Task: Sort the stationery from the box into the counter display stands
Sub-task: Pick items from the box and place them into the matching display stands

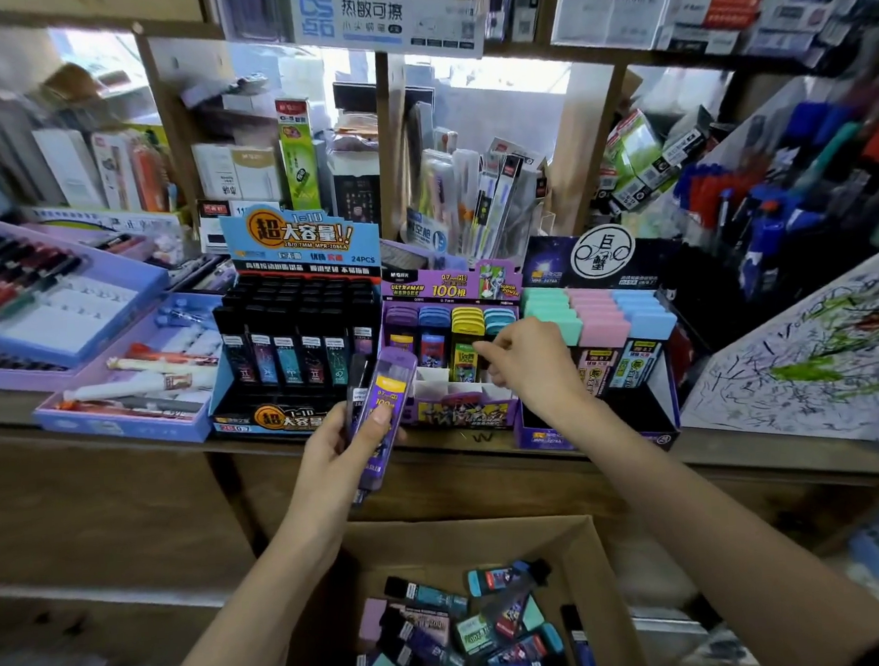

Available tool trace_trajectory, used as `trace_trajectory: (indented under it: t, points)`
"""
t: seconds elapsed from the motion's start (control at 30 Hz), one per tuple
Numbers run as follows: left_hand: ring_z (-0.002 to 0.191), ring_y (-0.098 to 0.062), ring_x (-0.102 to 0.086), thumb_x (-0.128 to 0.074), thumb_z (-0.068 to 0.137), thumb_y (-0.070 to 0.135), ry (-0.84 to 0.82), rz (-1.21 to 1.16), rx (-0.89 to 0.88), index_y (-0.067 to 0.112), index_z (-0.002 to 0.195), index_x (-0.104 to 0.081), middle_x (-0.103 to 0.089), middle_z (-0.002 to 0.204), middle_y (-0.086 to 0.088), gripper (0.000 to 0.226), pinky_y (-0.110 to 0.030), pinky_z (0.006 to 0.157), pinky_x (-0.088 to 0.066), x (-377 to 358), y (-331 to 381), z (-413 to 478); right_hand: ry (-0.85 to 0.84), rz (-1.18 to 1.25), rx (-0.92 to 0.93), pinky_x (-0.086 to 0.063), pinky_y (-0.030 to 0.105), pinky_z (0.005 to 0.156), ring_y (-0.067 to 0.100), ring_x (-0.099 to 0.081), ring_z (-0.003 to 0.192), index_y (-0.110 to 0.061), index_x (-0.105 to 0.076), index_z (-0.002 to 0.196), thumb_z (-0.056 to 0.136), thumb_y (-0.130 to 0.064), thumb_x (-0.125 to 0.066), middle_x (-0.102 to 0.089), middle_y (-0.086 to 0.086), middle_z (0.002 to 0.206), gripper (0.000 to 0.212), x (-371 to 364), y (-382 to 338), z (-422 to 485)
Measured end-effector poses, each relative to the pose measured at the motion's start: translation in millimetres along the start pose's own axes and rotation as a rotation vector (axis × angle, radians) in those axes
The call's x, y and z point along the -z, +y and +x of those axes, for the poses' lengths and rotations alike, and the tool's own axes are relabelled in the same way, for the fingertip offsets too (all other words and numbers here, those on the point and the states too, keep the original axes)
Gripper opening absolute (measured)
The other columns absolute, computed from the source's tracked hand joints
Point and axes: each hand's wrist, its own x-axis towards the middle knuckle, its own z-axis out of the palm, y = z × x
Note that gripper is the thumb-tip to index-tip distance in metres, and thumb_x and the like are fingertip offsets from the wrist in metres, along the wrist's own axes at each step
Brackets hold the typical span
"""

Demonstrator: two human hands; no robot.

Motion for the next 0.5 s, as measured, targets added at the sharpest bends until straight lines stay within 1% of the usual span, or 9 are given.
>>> trace_trajectory:
  t: [0.07,0.1,0.17,0.23,0.3,0.4,0.43,0.5]
  points:
    - [0.072,-0.009,-0.062,-0.060,0.069,0.053,0.001,0.004,-0.008,0.027,0.103,-0.062,-0.072,0.081,0.003,0.042,-0.017,0.057,-0.049,0,0,-1,0.008,-0.036,0.040,-0.056,0.042,0.071,0.027,-0.067,0.063,0.001,-0.066,0.068,0.093,-0.036,-0.056,-0.067,0.016,0.065,0.045,2,-1,-7]
    - [0.072,-0.007,-0.063,-0.060,0.069,0.053,0.001,0.010,-0.013,0.028,0.103,-0.062,-0.072,0.081,0.004,0.043,-0.017,0.057,-0.050,1,1,-1,0.002,-0.017,0.071,-0.056,0.042,0.071,0.026,-0.067,0.064,0.000,-0.065,0.070,0.093,-0.039,-0.054,-0.067,0.015,0.066,0.046,3,-2,-12]
    - [0.073,-0.005,-0.064,-0.059,0.070,0.053,0.002,0.026,-0.023,0.028,0.103,-0.062,-0.072,0.081,0.005,0.042,-0.017,0.057,-0.050,0,1,-1,-0.086,0.172,0.084,-0.058,0.036,0.067,0.022,-0.068,0.068,-0.007,-0.068,0.081,0.093,-0.039,-0.053,-0.069,0.008,0.072,0.037,3,-10,-25]
    - [0.073,-0.004,-0.065,-0.058,0.073,0.050,0.006,0.033,-0.029,0.029,0.103,-0.062,-0.072,0.081,0.005,0.037,-0.018,0.057,-0.050,-2,2,-1,-0.244,0.446,0.035,-0.058,0.027,0.062,0.013,-0.069,0.070,-0.015,-0.067,0.091,0.092,-0.035,-0.057,-0.069,0.001,0.079,0.022,-3,-21,-36]
    - [0.073,-0.005,-0.066,-0.058,0.074,0.048,0.007,0.032,-0.034,0.029,0.102,-0.063,-0.073,0.081,0.004,0.035,-0.018,0.057,-0.049,-3,2,-1,-0.340,0.631,-0.016,-0.056,0.023,0.058,0.008,-0.066,0.067,-0.016,-0.065,0.094,0.091,-0.028,-0.060,-0.068,0.001,0.083,0.013,-11,-31,-44]
    - [0.076,-0.007,-0.067,-0.060,0.073,0.049,0.012,0.029,-0.027,0.030,0.102,-0.063,-0.073,0.085,0.002,0.035,-0.020,0.059,-0.051,-1,3,-1,-0.349,0.702,-0.052,-0.051,0.020,0.054,0.011,-0.062,0.066,-0.005,-0.064,0.098,0.090,-0.018,-0.062,-0.067,0.008,0.084,0.015,-19,-43,-47]
    - [0.074,-0.009,-0.066,-0.060,0.072,0.050,0.029,0.018,-0.017,0.030,0.101,-0.063,-0.073,0.085,0.002,0.036,-0.021,0.059,-0.050,1,3,-1,-0.343,0.728,-0.068,-0.049,0.020,0.053,0.012,-0.061,0.064,-0.001,-0.063,0.096,0.089,-0.014,-0.063,-0.066,0.010,0.083,0.014,-19,-46,-45]
    - [0.060,-0.010,-0.058,-0.058,0.074,0.052,0.067,0.009,-0.011,0.023,0.095,-0.062,-0.068,0.075,0.000,0.036,-0.021,0.050,-0.044,9,4,-1,-0.312,0.793,-0.086,-0.049,0.021,0.050,0.012,-0.060,0.056,-0.003,-0.063,0.085,0.088,-0.008,-0.063,-0.066,0.009,0.076,0.006,-14,-51,-37]
